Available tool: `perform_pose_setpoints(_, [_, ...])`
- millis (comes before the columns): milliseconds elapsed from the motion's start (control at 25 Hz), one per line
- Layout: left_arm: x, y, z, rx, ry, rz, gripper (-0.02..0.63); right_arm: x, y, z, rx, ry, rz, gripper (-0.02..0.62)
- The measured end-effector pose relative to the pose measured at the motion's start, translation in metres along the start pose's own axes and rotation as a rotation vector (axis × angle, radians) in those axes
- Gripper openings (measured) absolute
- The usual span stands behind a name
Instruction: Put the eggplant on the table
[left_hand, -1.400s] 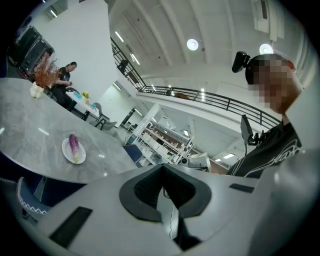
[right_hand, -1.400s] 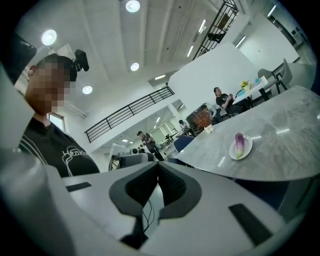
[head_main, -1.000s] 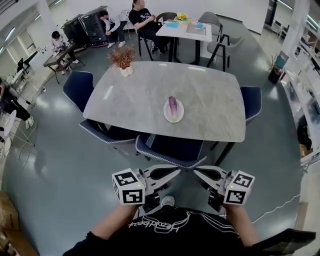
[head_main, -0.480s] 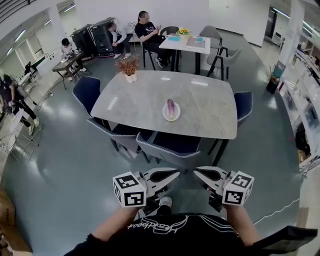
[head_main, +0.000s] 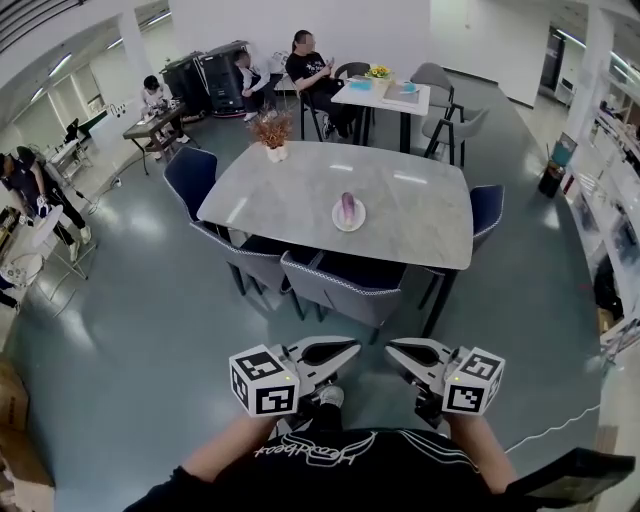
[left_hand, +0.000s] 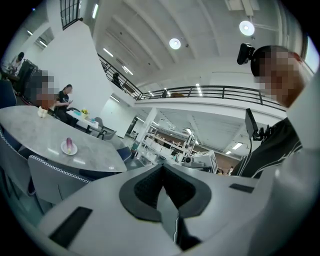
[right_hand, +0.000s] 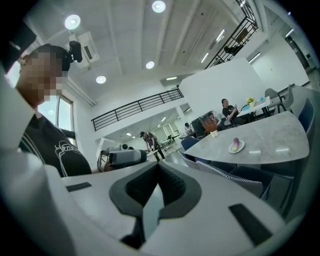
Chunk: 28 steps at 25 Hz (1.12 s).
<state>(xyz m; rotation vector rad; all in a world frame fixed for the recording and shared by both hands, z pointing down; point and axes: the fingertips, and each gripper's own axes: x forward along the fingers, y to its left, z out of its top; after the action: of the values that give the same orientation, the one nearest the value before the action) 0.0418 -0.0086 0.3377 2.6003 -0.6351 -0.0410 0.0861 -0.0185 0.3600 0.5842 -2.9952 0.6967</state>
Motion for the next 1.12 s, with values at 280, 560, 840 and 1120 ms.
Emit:
perform_pose_setpoints(280, [-0.01, -0.022, -0.011, 0.004, -0.007, 0.008, 0.008, -0.01, 0.023, -0.008, -0.004, -0.006, 0.03, 0.006])
perform_pose_setpoints(560, [-0.014, -0.035, -0.012, 0.013, -0.02, 0.008, 0.008, -0.016, 0.035, -0.009, -0.03, -0.004, 0.041, 0.006])
perform_pose_setpoints(840, [-0.023, -0.042, -0.015, 0.018, -0.033, 0.017, 0.008, -0.018, 0.043, -0.014, -0.026, 0.013, 0.036, 0.006])
perform_pose_setpoints(1120, [-0.025, -0.053, -0.016, 0.023, -0.04, 0.008, 0.008, -0.02, 0.052, -0.015, -0.033, 0.009, 0.048, 0.006])
